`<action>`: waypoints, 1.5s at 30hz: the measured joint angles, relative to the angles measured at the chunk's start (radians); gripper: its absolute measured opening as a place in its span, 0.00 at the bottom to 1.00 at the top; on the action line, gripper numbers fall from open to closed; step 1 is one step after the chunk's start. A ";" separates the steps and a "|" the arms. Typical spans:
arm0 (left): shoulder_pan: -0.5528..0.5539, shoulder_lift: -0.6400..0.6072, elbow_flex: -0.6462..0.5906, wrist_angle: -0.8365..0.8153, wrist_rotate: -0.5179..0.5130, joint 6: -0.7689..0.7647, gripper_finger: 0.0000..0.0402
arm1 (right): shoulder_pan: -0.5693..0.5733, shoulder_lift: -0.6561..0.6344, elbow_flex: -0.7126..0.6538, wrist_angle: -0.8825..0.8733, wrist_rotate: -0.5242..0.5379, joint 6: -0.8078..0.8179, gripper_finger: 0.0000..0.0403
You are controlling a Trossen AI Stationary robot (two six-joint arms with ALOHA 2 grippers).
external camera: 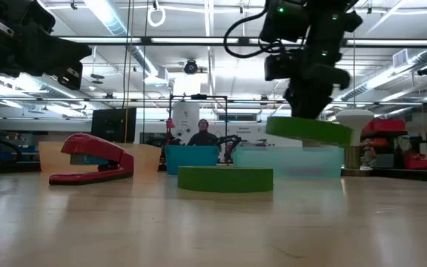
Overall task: Pick and place Stapler, Stapler remover, tape
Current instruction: Put the right green tape into the light green bin
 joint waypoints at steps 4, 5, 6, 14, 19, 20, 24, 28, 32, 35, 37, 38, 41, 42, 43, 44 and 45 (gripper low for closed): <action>0.000 0.000 0.000 0.000 0.000 0.000 0.01 | -0.080 0.000 0.044 -0.003 0.008 -0.012 0.21; 0.000 0.000 0.000 0.000 0.000 0.000 0.01 | -0.102 0.000 0.054 -0.004 0.003 -0.013 0.21; 0.000 0.000 0.000 0.000 0.000 0.000 0.01 | -0.123 0.000 0.064 -0.005 0.000 -0.013 0.21; 0.000 0.000 0.000 0.000 0.000 0.000 0.01 | -0.267 0.000 0.138 0.009 -0.009 -0.037 0.21; 0.000 0.000 0.000 0.000 0.000 0.001 0.01 | -0.325 0.000 0.153 0.087 -0.012 -0.068 0.21; 0.000 0.000 0.000 0.000 0.000 0.000 0.01 | -0.334 0.000 0.153 0.100 -0.022 -0.088 0.21; 0.000 0.000 0.000 0.000 0.000 0.001 0.01 | -0.359 0.000 0.153 0.118 -0.042 -0.130 0.21; 0.000 0.000 0.000 0.000 0.000 0.000 0.01 | -0.385 0.000 0.153 0.118 -0.025 -0.140 0.21; 0.000 0.000 0.000 0.000 0.000 0.001 0.01 | -0.422 0.000 0.153 0.129 0.009 -0.129 0.21; 0.000 0.000 0.000 0.000 0.000 0.001 0.01 | -0.454 0.000 0.153 0.146 0.012 -0.119 0.21; 0.000 0.000 0.000 0.000 0.000 0.000 0.01 | -0.473 0.000 0.152 0.166 0.012 -0.097 0.21; 0.000 0.000 0.000 0.000 0.000 0.000 0.01 | -0.482 0.001 0.151 0.184 0.012 -0.086 0.21; 0.000 0.000 0.000 0.000 0.000 0.000 0.01 | -0.507 0.002 0.141 0.245 0.012 -0.054 0.21; 0.000 0.000 0.000 0.000 0.000 0.000 0.01 | -0.512 0.002 0.137 0.268 0.012 -0.052 0.21; 0.000 0.000 0.000 0.000 0.000 0.000 0.01 | -0.517 0.002 0.132 0.288 0.012 -0.050 0.21; 0.000 0.000 0.000 0.000 0.000 0.001 0.01 | -0.523 0.002 0.130 0.303 0.012 -0.050 0.21; 0.000 0.000 0.000 0.000 0.000 0.000 0.01 | -0.528 0.003 0.129 0.314 0.012 -0.050 0.21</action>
